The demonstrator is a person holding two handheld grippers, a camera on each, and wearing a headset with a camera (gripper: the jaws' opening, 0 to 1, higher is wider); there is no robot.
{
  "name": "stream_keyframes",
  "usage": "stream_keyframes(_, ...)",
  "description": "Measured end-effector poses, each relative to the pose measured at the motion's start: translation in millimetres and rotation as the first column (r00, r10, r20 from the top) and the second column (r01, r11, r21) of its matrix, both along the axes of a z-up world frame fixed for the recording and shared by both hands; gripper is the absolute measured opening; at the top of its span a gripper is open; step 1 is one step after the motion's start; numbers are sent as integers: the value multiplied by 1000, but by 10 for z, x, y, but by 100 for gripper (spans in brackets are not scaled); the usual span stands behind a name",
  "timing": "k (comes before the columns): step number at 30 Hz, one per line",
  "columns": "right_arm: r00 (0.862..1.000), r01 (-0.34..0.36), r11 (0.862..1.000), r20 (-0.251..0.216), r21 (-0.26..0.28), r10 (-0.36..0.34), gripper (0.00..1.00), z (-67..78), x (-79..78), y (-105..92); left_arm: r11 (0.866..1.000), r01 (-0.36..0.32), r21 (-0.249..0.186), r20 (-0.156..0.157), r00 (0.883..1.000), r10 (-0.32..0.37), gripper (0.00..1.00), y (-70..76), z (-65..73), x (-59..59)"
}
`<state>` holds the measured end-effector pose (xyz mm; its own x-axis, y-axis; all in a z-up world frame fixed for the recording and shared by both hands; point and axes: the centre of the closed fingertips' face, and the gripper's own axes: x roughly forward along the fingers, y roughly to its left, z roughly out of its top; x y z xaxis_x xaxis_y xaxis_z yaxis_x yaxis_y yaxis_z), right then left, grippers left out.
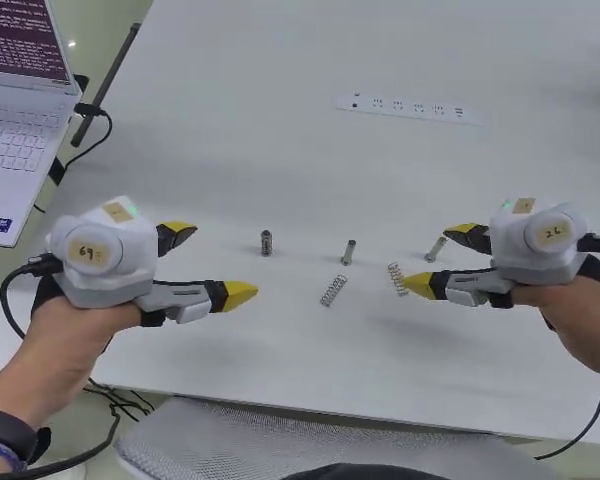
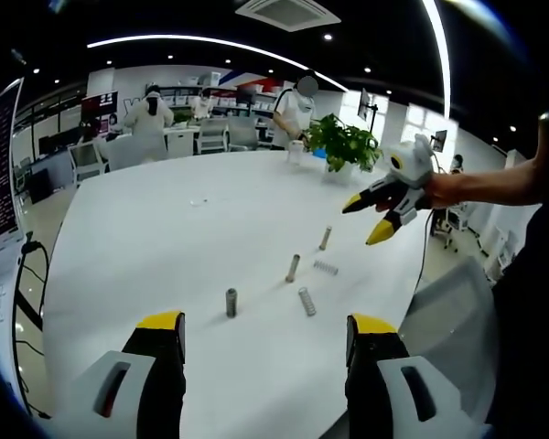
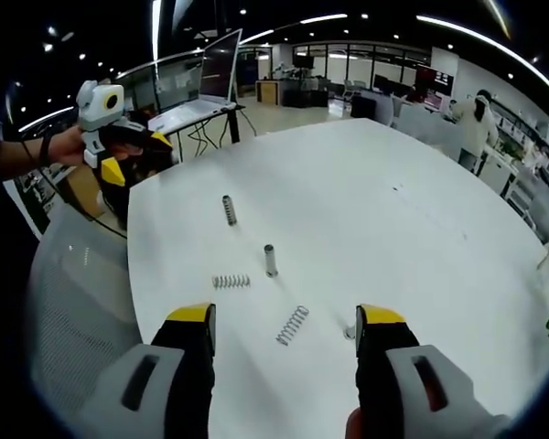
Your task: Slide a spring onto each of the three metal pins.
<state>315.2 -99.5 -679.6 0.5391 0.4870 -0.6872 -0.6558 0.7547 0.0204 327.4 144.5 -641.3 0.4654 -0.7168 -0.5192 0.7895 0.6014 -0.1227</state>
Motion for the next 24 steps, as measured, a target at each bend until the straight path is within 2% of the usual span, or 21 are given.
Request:
stream_keyframes(10, 999, 49, 998, 13, 36, -50, 65, 104, -152, -119, 1000, 5, 2, 5, 1000, -5, 68, -32, 28, 5)
stream_keyframes(14, 995, 97, 992, 17, 80, -99, 65, 144, -208, -163, 1000, 8, 1, 7, 1000, -8, 68, -53, 40, 3)
stream_keyframes(24, 986, 161, 979, 11, 128, -164, 68, 124, -388, -260, 1000, 14, 7, 3, 1000, -14, 69, -75, 34, -19)
